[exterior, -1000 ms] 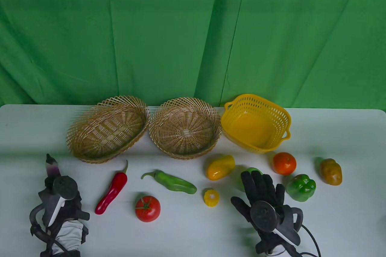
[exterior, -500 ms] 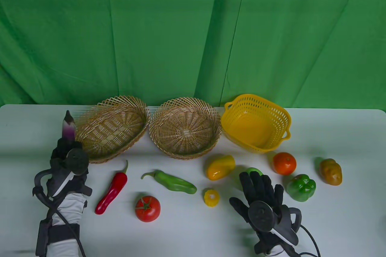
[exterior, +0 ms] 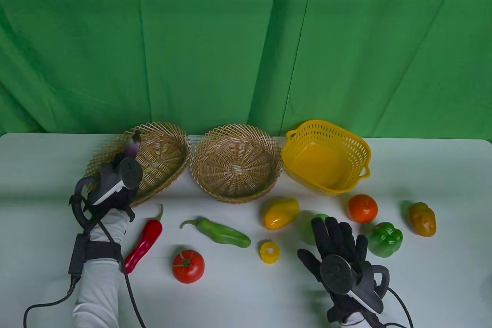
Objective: Place 10 objects into 3 containers, with green background
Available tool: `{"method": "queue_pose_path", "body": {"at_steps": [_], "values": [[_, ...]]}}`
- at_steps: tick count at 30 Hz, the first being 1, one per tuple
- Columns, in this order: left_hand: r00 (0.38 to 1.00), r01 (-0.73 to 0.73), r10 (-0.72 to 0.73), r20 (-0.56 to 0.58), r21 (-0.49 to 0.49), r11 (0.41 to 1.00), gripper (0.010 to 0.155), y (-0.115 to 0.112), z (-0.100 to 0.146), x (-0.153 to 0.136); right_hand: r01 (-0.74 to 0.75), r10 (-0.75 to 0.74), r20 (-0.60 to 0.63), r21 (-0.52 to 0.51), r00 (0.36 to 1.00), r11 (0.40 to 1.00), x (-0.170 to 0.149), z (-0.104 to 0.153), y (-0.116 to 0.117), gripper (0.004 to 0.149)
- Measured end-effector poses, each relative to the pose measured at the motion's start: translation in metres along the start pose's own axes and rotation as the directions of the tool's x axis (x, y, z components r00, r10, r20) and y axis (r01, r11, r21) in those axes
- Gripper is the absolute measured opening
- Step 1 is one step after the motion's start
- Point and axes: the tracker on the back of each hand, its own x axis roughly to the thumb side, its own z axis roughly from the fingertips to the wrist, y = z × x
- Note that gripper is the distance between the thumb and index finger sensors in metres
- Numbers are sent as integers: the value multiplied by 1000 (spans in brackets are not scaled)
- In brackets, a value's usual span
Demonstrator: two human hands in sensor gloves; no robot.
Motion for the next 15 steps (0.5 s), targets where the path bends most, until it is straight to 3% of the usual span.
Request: {"method": "queue_pose_path", "body": {"at_steps": [8,15], "values": [[999,-23,19,-37,-115,993,59,-13,-18,5,-10,10,4,17,1000,1000,1,-1,3,81],[998,-27,24,-59,-53,998,60,-10,-15,2,-6,6,0,24,1000,1000,0,-2,2,80]]}}
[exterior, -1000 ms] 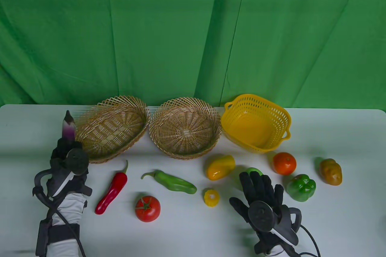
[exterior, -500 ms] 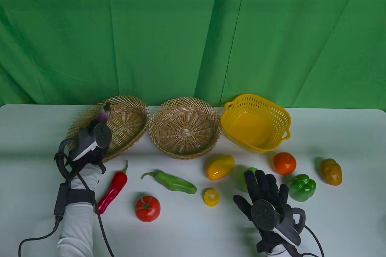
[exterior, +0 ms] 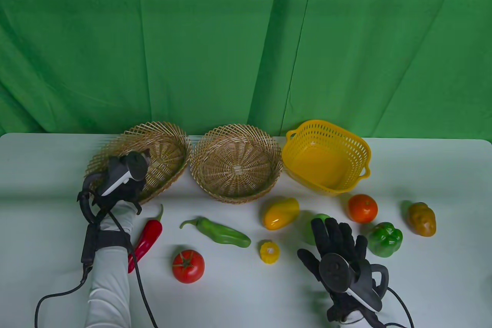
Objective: Place 10 objects into 3 containers, with green background
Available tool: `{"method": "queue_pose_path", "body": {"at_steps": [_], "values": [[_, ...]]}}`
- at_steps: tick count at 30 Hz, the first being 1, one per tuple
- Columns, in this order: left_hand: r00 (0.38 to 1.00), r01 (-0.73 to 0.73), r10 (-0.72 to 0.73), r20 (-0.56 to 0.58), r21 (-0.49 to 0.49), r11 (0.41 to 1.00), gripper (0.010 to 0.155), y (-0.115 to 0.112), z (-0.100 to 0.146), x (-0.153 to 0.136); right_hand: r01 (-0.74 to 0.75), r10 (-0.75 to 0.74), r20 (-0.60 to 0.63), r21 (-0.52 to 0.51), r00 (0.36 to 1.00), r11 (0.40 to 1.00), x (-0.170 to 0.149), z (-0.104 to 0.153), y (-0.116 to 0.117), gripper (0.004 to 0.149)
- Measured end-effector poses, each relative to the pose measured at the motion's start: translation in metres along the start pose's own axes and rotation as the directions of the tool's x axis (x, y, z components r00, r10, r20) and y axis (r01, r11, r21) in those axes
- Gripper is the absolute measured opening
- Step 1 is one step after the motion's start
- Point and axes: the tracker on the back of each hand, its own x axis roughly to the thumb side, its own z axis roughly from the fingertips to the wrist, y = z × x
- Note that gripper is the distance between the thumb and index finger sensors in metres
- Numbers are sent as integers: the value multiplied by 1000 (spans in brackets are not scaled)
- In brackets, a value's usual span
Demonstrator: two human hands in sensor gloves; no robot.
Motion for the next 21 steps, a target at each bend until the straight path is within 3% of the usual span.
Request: {"method": "queue_pose_path", "body": {"at_steps": [5,21], "values": [[1000,-25,24,15,62,998,60,12,13,-4,6,-6,4,-7,1000,1000,0,0,-1,81],[961,-189,137,240,209,959,60,33,84,-9,53,-53,34,1,998,999,0,-1,1,80]]}}
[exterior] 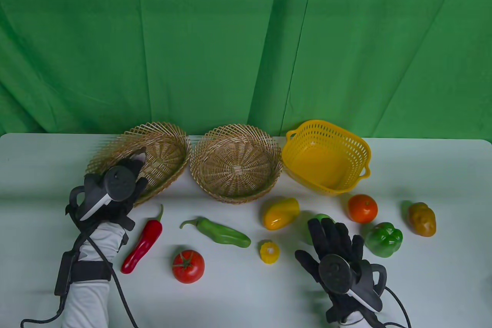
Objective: Place 10 objects into 3 containers, with green background
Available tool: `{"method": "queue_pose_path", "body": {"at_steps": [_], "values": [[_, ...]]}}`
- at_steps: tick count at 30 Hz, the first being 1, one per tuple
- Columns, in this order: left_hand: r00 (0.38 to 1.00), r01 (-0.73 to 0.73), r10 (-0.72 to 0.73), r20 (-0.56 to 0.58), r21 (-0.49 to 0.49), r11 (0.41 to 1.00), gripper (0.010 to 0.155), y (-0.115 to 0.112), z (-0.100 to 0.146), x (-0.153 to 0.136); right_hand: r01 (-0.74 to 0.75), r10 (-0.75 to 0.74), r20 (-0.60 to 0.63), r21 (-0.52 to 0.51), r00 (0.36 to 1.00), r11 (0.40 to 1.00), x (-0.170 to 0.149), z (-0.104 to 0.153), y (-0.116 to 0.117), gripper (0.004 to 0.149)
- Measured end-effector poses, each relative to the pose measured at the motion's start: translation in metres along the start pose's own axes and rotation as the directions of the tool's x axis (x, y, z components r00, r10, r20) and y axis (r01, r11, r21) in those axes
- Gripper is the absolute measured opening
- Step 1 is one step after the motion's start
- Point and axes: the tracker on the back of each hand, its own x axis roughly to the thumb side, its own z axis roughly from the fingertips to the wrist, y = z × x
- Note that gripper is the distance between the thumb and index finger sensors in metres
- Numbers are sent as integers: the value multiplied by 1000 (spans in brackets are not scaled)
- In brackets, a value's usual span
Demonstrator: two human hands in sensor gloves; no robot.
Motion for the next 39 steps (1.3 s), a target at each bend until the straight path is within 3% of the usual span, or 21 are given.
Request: {"method": "queue_pose_path", "body": {"at_steps": [8,21,29,39], "values": [[991,-101,100,93,10,995,61,-20,32,4,-2,2,-6,2,1000,1000,-1,0,0,81],[992,12,2,123,-107,994,62,-76,72,-1,-14,14,3,3,1000,1000,1,0,1,80],[994,56,-34,105,-213,975,62,-109,79,-6,-25,25,7,16,1000,1000,4,0,3,80],[989,128,-103,110,-256,958,69,-121,76,1,-27,27,4,16,1000,1000,4,0,3,80]]}}
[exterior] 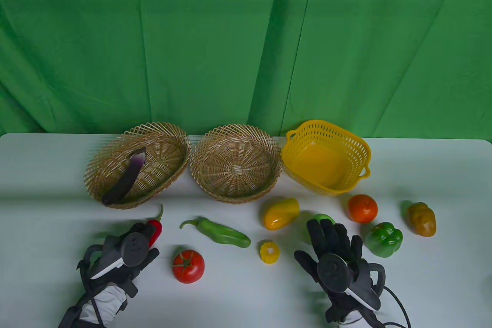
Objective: Place 10 objects into 3 containers, with green background
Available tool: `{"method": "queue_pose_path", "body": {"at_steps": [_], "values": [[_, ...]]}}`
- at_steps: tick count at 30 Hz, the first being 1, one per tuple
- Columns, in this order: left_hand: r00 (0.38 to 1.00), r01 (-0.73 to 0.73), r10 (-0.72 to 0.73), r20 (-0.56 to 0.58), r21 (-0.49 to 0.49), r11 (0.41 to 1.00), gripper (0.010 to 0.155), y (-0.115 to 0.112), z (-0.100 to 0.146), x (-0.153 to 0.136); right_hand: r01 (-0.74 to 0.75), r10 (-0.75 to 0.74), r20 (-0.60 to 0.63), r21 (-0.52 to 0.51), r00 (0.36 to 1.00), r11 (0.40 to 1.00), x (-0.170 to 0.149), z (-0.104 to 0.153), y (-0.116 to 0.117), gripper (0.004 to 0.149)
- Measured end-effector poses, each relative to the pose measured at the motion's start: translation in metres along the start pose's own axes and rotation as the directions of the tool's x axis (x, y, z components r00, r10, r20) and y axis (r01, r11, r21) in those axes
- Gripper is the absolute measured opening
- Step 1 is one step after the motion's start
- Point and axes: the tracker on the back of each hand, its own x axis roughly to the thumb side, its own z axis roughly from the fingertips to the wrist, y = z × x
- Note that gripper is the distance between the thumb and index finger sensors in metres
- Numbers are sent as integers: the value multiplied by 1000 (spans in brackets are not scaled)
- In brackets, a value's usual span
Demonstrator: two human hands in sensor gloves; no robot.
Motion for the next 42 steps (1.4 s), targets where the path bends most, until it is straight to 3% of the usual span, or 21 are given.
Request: {"method": "queue_pose_path", "body": {"at_steps": [11,22,32,42], "values": [[992,124,-123,-19,56,991,74,-1,-4,7,2,-2,-4,2,1000,1000,-1,0,-2,80],[997,81,-81,1,83,993,77,12,2,9,5,-5,3,-1,1000,1000,0,0,-2,80],[997,62,-67,38,126,990,76,41,4,21,11,-11,9,-11,1000,1000,1,2,-4,80],[1000,3,-1,-7,205,979,76,88,-26,23,18,-18,5,-18,1000,1000,0,2,-5,80]]}}
